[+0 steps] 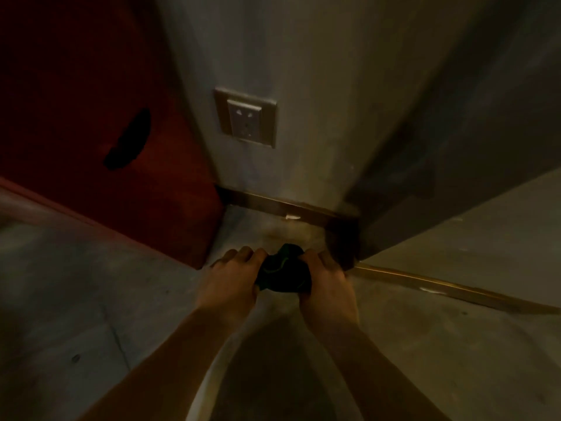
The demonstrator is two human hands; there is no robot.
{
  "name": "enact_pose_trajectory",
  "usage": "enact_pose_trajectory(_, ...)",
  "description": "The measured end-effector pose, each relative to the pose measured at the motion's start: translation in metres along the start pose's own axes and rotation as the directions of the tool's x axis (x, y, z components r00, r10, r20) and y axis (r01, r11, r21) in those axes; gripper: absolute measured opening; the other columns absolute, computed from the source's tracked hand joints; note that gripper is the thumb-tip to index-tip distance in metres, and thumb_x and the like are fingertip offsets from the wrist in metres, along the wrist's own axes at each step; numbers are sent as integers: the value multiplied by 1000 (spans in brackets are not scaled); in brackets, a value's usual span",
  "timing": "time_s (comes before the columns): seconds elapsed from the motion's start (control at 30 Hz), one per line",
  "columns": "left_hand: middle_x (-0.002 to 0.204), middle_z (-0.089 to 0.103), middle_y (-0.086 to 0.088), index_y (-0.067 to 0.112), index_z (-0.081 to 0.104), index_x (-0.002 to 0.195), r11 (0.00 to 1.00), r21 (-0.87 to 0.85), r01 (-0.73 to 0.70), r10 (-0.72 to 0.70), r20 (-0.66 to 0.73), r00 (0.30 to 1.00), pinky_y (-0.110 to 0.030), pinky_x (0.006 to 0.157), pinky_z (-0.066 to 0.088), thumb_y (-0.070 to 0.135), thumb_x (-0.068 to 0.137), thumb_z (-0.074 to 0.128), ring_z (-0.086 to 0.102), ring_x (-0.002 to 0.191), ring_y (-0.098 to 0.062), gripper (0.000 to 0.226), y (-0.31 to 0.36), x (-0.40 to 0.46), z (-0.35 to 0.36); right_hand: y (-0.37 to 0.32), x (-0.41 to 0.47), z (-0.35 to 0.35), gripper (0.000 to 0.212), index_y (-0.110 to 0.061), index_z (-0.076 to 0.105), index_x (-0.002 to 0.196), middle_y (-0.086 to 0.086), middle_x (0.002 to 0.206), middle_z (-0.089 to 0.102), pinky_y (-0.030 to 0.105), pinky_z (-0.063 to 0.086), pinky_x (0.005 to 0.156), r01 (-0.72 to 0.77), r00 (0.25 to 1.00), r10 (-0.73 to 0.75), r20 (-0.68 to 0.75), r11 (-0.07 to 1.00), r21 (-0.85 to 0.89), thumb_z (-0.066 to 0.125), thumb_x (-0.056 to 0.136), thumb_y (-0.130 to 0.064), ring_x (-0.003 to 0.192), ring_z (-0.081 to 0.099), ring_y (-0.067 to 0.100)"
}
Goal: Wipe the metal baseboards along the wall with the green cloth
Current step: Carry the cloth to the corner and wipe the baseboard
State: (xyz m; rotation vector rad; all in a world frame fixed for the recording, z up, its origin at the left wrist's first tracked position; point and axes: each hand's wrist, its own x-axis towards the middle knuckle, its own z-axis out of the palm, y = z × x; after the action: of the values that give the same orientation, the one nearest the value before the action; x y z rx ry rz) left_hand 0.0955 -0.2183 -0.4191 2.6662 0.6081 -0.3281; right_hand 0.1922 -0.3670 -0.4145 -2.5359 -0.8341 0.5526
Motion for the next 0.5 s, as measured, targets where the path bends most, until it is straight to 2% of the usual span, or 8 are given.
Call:
enact_pose_trajectory(0.2,143,47,2,30,37,144,996,86,-20,26,-71,997,-37,91,43,29,94,61,46,126,-23,56,-35,41,69,40,37,74,45,-26,52,127,5,126,56,41,52,88,21,999,-20,-50,1000,13,68,85,-19,110,57,27)
enact_pose_trajectory(0.33,148,43,2,31,34,146,997,64,-30,37,-107,994,-39,97,42,29,94,62,43,131,-24,60,-49,68,98,59,59,104,53,-28,50,129,1,128,55,38,53,89,5,997,-1,-74,999,44,74,81,-24,109,58,22)
enact_pose_trajectory(0.5,149,44,0,28,32,149,996,20,-82,84,-160,984,-40,106,40,29,93,63,42,133,-24,64,-55,92,124,81,80,120,59,-27,48,129,1,129,54,37,54,88,-3,996,10,-88,997,77,75,77,-19,109,59,23)
